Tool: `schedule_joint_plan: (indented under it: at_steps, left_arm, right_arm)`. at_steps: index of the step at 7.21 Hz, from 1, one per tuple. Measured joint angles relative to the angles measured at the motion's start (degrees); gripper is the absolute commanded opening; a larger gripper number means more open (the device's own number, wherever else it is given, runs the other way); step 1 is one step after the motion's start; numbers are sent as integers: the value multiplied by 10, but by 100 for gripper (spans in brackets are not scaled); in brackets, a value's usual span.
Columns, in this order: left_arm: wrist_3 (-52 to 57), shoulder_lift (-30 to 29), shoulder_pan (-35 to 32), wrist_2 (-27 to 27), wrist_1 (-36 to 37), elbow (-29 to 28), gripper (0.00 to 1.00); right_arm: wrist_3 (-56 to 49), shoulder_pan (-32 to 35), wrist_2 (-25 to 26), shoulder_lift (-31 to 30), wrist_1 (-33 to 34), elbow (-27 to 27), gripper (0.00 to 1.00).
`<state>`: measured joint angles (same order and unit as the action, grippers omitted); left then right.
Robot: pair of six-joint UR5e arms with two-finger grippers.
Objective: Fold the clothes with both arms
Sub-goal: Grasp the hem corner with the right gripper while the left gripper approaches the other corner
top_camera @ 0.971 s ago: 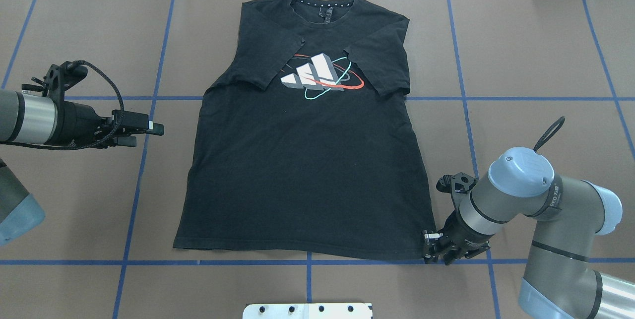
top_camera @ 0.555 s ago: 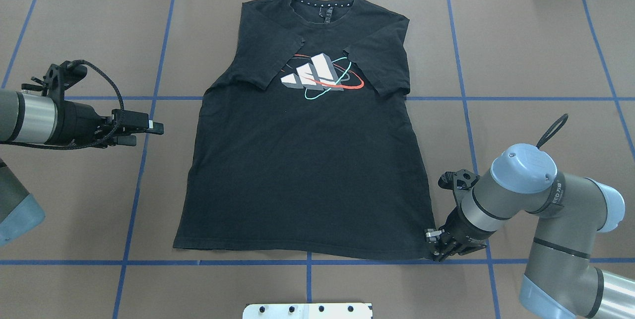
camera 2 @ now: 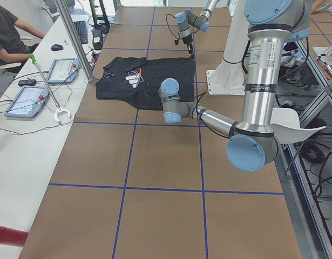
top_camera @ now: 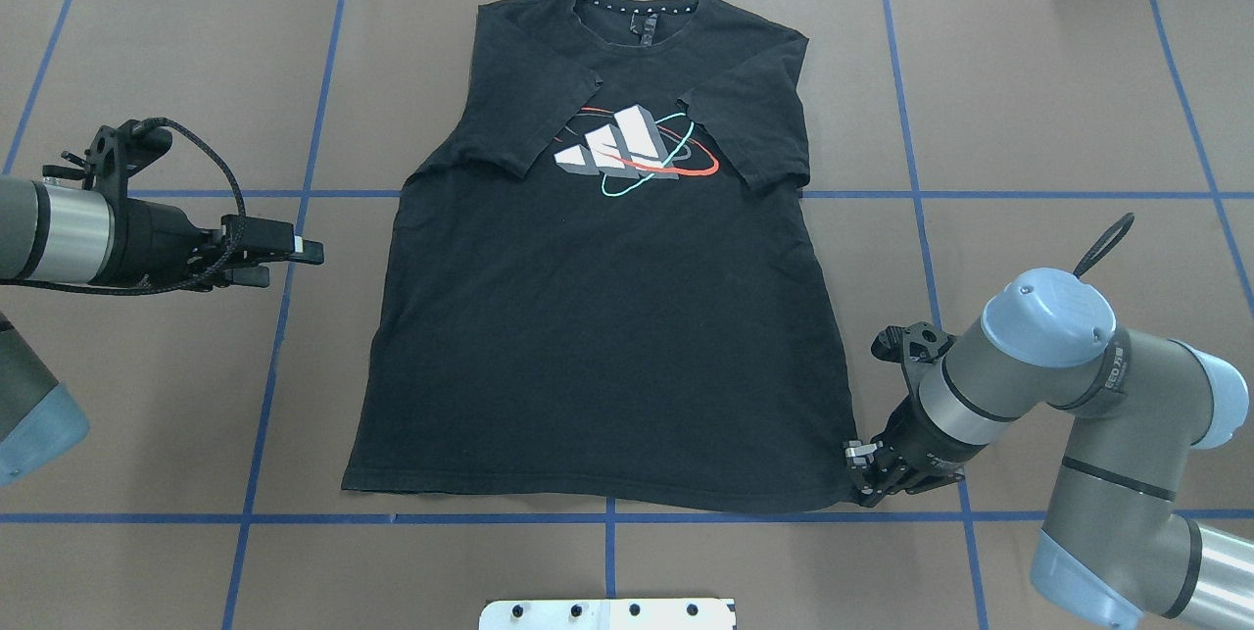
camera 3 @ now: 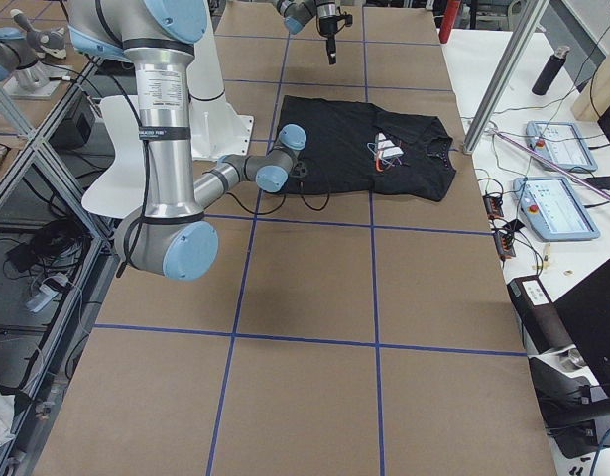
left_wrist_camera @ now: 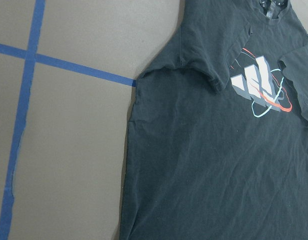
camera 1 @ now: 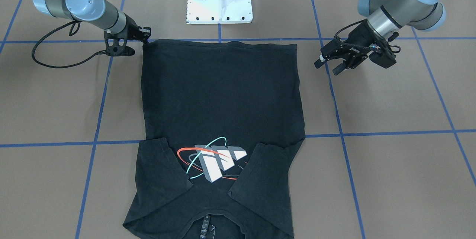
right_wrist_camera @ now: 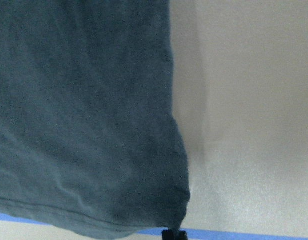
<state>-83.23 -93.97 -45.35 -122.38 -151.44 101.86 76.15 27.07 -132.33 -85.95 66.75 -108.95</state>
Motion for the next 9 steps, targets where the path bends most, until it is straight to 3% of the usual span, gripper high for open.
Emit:
schedule_joint_plan:
  at_steps: [5,9]
  left_arm:
    - [-3,7,20,7,1,1,99]
    - [-40,26,134,68,1,5,99]
  right_arm:
    - [-3,35,-47,7,-4,-7,0]
    - [-6,68,-72,18,-6,-19,0]
